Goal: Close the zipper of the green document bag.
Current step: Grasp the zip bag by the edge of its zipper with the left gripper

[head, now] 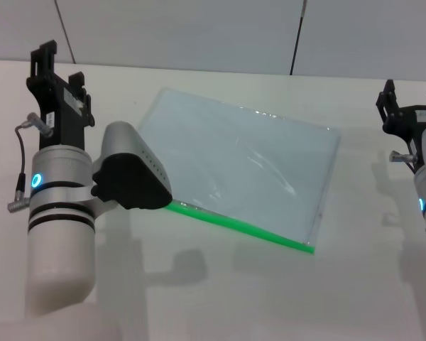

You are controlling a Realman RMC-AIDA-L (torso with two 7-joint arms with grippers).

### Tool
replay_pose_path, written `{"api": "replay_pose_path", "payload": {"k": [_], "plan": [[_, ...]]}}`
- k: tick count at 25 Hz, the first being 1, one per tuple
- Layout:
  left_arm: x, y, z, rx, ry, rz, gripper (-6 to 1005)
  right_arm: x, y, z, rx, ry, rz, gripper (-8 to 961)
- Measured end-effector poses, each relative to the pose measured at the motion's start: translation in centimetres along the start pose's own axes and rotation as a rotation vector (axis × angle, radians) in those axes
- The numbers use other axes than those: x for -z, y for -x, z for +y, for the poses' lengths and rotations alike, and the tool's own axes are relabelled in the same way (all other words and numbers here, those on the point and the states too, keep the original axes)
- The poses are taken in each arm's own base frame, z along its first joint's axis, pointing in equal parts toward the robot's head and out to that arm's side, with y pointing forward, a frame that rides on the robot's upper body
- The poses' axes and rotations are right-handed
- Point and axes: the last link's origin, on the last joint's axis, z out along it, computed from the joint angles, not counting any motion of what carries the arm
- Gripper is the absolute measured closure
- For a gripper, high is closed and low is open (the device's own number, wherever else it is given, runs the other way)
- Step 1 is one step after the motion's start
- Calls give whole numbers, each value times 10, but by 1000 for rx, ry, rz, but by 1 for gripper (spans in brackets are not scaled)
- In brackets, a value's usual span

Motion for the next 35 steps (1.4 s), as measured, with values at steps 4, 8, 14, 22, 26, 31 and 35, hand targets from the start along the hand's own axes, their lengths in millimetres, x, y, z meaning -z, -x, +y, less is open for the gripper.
{"api": "replay_pose_path", "payload": {"k": [4, 8, 14, 22, 26, 31, 35], "plan": [[0, 2, 3, -47, 24, -13, 324, 0, 0, -1, -3, -7, 1, 220], [0, 4, 6, -85, 44, -32, 324, -1, -1, -4, -4, -19, 4, 221], [3, 13, 16, -167, 120, -85, 325, -3, -3, -10, -9, -44, 17, 221], [10, 25, 39, -239, 289, -132, 325, -3, -3, -11, -5, -49, 16, 221], [14, 25, 49, -269, 362, -122, 325, -2, -4, -12, -5, -53, 16, 221], [14, 24, 54, -296, 394, -98, 324, -2, -4, -13, -4, -55, 16, 221], [14, 20, 56, -306, 414, -76, 324, -2, -4, -13, -4, -56, 16, 222]]}}
